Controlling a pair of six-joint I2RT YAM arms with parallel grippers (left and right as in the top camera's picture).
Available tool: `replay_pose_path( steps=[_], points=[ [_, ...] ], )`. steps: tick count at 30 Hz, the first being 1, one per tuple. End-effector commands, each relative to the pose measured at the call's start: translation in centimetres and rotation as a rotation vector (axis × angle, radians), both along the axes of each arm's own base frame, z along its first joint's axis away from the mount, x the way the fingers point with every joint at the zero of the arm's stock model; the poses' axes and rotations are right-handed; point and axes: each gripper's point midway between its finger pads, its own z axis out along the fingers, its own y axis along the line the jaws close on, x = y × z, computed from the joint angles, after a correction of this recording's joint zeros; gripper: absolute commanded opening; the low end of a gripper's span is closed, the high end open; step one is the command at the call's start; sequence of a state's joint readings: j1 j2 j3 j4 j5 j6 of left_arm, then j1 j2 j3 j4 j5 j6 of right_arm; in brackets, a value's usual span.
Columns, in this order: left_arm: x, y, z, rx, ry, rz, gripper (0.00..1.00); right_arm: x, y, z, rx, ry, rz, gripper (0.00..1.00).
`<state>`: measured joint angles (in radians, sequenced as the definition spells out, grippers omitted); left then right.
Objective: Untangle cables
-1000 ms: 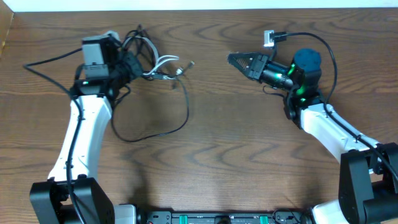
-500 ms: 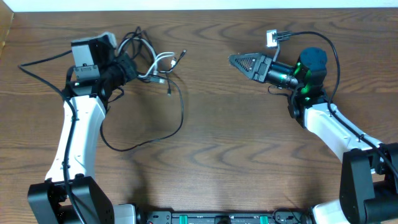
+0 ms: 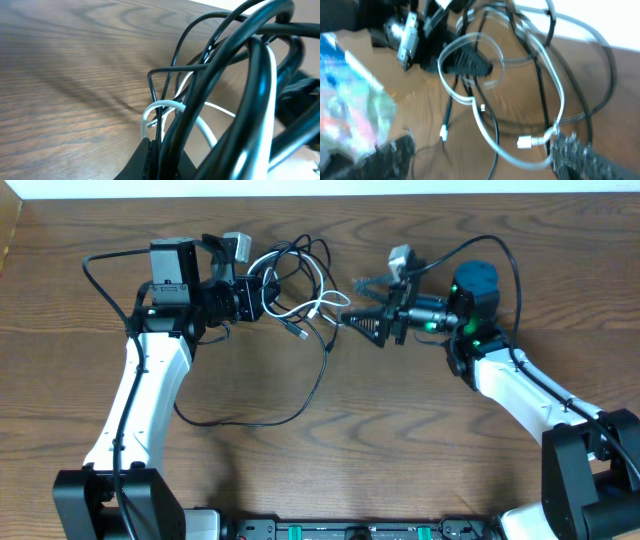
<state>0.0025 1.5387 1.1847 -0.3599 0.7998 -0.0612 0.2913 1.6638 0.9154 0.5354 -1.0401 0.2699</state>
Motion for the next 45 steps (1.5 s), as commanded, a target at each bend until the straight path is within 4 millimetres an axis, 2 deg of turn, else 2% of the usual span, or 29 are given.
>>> replay_pose_path(
  steps=[1, 5, 10, 13, 16, 18, 19, 22, 24, 31, 37, 38, 39, 42, 43, 45],
  points=[
    [-1.3, -1.6, 2.5, -0.095, -0.050, -0.113, 0.07, -0.7, 0.1, -0.8, -0.080, -0.210, 0.054, 0.87],
    [-2.0, -2.3, 3.2, -0.146, -0.050, -0.163, 0.08, -1.2, 0.1, -2.2, -0.133, -0.251, 0.083, 0.87],
    [-2.6, -3.0, 3.7, -0.178, -0.050, -0.202, 0.08, -1.5, 0.6, -2.6, -0.154, -0.276, 0.093, 0.84],
    [-2.7, -3.5, 3.6, -0.178, -0.049, -0.214, 0.08, -0.9, 0.6, -2.9, -0.179, -0.278, 0.055, 0.64],
    [-2.9, -3.9, 3.6, -0.177, -0.047, -0.226, 0.08, -0.7, 0.6, -2.8, -0.182, -0.289, 0.043, 0.53],
    [-3.0, -4.1, 3.6, -0.175, -0.047, -0.229, 0.08, -0.6, 0.6, -2.6, -0.177, -0.304, 0.042, 0.36],
    [-3.0, -4.1, 3.6, -0.175, -0.047, -0.229, 0.08, -0.5, 0.6, -2.4, -0.175, -0.311, 0.041, 0.24],
    [-2.8, -3.9, 3.4, -0.162, -0.047, -0.216, 0.08, -0.5, 0.6, -2.3, -0.173, -0.317, 0.040, 0.07],
    [-2.5, -3.7, 3.1, -0.143, -0.047, -0.198, 0.08, -0.5, 0.6, -2.3, -0.173, -0.316, 0.040, 0.02],
    [-1.6, -2.8, 2.2, -0.077, -0.047, -0.132, 0.08, -0.1, 0.3, -2.0, -0.155, -0.279, 0.019, 0.01],
    [-1.6, -2.7, 2.2, -0.076, -0.046, -0.131, 0.08, 0.7, -0.9, -2.0, -0.144, -0.206, -0.024, 0.03],
    [-1.6, -2.7, 2.2, -0.076, -0.046, -0.131, 0.08, 0.8, -1.1, -2.2, -0.148, -0.194, -0.029, 0.10],
    [-1.6, -2.7, 2.2, -0.076, -0.044, -0.131, 0.08, 0.8, -1.4, -2.5, -0.153, -0.180, -0.034, 0.22],
    [-1.6, -2.7, 2.2, -0.076, -0.040, -0.131, 0.08, 1.1, -2.2, -3.2, -0.167, -0.136, -0.050, 0.51],
    [-1.6, -2.7, 2.2, -0.076, -0.040, -0.131, 0.08, 1.1, -2.5, -3.4, -0.172, -0.119, -0.056, 0.58],
    [-1.7, -2.8, 2.1, -0.086, -0.025, -0.122, 0.08, 1.3, -3.0, -3.6, -0.176, -0.106, -0.066, 0.65]
  ],
)
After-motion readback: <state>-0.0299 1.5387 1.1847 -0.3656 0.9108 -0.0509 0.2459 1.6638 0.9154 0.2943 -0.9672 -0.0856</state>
